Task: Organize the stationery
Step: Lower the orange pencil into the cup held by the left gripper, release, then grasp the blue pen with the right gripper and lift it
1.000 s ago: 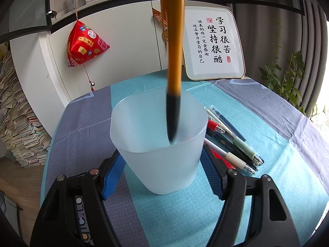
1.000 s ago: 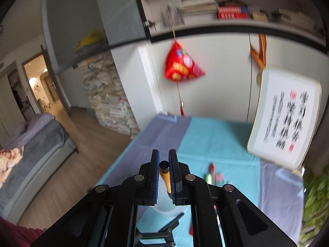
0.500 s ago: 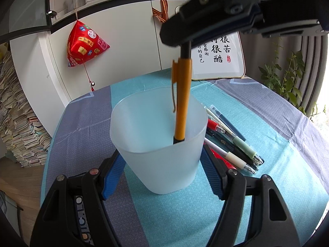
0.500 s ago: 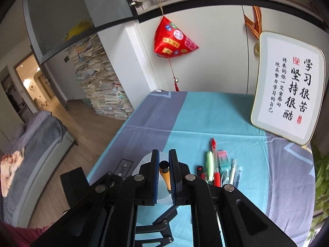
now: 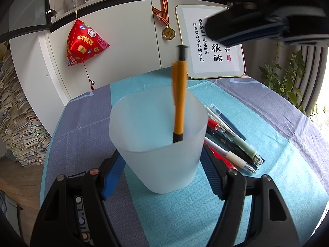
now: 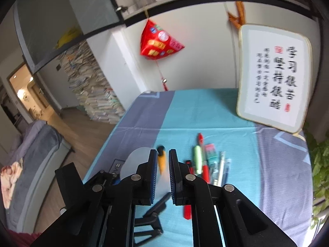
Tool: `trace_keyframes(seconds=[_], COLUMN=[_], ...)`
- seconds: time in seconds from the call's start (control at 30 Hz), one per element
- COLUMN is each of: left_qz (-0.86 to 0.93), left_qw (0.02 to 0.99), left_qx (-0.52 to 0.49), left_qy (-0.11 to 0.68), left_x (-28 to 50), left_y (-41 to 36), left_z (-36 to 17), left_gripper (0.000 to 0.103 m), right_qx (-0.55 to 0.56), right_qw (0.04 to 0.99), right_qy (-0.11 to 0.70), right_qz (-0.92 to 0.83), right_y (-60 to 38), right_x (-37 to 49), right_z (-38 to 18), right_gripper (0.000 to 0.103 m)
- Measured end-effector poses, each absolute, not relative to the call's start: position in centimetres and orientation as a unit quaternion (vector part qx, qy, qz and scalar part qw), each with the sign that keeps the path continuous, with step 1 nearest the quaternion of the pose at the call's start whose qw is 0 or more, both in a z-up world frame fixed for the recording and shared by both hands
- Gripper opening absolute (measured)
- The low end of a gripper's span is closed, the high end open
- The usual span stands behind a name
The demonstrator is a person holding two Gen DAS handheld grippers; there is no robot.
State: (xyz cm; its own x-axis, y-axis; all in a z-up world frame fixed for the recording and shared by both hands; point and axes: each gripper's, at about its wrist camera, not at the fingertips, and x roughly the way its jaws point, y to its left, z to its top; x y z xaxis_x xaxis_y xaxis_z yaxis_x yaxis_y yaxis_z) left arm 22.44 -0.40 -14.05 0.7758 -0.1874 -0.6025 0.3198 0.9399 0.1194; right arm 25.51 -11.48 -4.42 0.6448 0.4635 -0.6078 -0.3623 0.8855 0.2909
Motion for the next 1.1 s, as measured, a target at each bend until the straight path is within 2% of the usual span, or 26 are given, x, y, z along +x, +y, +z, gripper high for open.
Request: trace_keyframes(seconds=[0.13, 0.43, 1.1], left_qz=[-0.135, -0.134, -0.135], left_qw=[0.936, 0.936, 0.935], left_qx=[0.108, 0.109, 0.111], left_qy=[0.307, 0.307, 0.308], left_x=[22.4, 22.3, 22.2], left_y=[-0.5, -0.5, -0.4], left_z=[-14.1, -14.2, -14.1], left_gripper=[0.071, 0.071, 0.071], right_qx=[0.061, 0.061, -0.006], right_qw=[0.914, 0.880, 0.879], right_qy=[0.356, 0.454, 0.466], right_qz=[0.185, 0.123, 0.101], right_y=[-13.4, -15.9, -14.0], right_x=[24.4, 25.1, 22.9], right_z=[-5.9, -13.5, -16.1], right_gripper=[0.010, 0.010, 0.011])
